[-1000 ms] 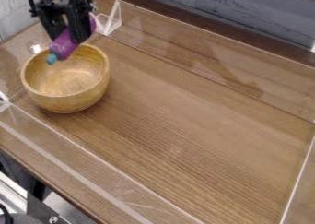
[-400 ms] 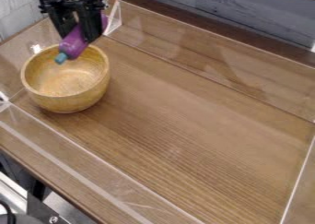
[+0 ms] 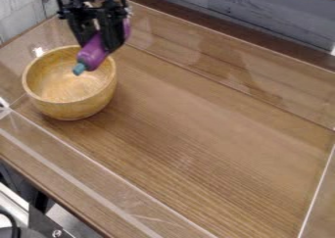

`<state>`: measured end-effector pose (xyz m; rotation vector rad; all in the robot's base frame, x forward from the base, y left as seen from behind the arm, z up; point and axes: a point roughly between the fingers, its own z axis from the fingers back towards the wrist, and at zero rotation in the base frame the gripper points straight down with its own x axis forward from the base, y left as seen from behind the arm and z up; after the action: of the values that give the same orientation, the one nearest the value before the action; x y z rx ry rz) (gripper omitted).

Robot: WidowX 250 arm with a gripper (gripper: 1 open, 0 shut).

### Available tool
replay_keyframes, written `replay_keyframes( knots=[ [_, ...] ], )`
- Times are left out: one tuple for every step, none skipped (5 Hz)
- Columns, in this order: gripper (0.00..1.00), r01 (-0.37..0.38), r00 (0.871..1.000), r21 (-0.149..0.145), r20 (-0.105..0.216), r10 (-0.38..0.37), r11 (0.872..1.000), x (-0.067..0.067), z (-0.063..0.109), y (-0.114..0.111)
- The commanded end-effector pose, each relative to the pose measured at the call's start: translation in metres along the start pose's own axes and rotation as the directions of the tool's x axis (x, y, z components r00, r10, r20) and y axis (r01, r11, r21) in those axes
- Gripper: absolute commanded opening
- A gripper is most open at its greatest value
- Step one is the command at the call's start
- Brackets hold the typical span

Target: Remove the purple eggplant from inside the brown bowl and put it on the table

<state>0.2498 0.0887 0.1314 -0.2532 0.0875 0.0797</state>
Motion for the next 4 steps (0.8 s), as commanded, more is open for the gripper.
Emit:
replay_keyframes(
  knots=[
    [0.0,0.05,0.997,0.029,0.052,-0.051,0.998,0.0,0.006,-0.02],
    [0.0,0.079,0.996,0.034,0.049,-0.08,0.996,0.0,0.002,-0.028],
    [0.0,0.091,0.995,0.035,0.048,-0.092,0.995,0.0,0.003,-0.031],
    [0.0,0.099,0.994,0.035,0.048,-0.101,0.994,0.0,0.004,-0.034]
  ],
)
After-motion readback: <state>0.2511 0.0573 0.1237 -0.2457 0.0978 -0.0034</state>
